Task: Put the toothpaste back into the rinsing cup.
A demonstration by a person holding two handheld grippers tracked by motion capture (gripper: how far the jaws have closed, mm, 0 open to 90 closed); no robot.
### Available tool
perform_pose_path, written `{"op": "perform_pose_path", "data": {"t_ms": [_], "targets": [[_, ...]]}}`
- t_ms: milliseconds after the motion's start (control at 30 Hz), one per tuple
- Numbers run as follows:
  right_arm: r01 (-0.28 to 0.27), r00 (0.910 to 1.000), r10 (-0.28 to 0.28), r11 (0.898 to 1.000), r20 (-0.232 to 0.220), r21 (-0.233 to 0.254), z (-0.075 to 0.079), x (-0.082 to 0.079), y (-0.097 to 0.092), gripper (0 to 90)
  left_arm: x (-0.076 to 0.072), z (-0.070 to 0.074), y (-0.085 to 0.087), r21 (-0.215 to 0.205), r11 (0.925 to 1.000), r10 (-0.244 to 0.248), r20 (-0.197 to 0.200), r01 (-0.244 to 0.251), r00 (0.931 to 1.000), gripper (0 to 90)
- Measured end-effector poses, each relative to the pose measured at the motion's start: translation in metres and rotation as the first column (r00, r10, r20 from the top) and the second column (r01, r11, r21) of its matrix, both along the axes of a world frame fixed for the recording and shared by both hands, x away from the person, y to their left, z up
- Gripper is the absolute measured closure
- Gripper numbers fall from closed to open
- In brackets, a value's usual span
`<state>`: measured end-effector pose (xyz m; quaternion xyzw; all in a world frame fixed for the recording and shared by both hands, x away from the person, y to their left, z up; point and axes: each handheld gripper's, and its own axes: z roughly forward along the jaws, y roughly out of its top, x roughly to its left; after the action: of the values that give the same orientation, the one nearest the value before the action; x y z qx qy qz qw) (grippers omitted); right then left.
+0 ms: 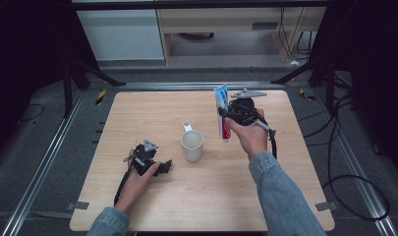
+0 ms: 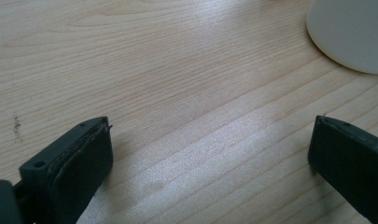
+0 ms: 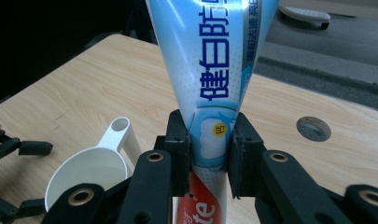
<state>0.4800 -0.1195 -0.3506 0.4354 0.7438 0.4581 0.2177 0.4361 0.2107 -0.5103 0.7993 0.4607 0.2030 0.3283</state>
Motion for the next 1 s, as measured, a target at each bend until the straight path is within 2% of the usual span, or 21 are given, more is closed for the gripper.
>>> {"op": "perform_pose_path", "data": {"t_ms": [567,833,1000], "targets": [[0.005,0.9976,-0.007,0.999,0.069,0.038,0.008,-0.004,0.013,73.2,0.000,0.000,0.000,0.000,1.0000,0.000,0.000,0.000,1.0000,0.0],[0.008,0.9939,-0.013,0.999,0.110,0.039,0.011,-0.006,0.019,73.1,0.000,0.000,0.000,0.000,1.0000,0.000,0.000,0.000,1.0000,0.0],[0.007,0.9906,-0.015,0.998,0.136,0.062,0.014,-0.010,0.022,73.2,0.000,0.000,0.000,0.000,1.0000,0.000,0.000,0.000,1.0000,0.0]]}}
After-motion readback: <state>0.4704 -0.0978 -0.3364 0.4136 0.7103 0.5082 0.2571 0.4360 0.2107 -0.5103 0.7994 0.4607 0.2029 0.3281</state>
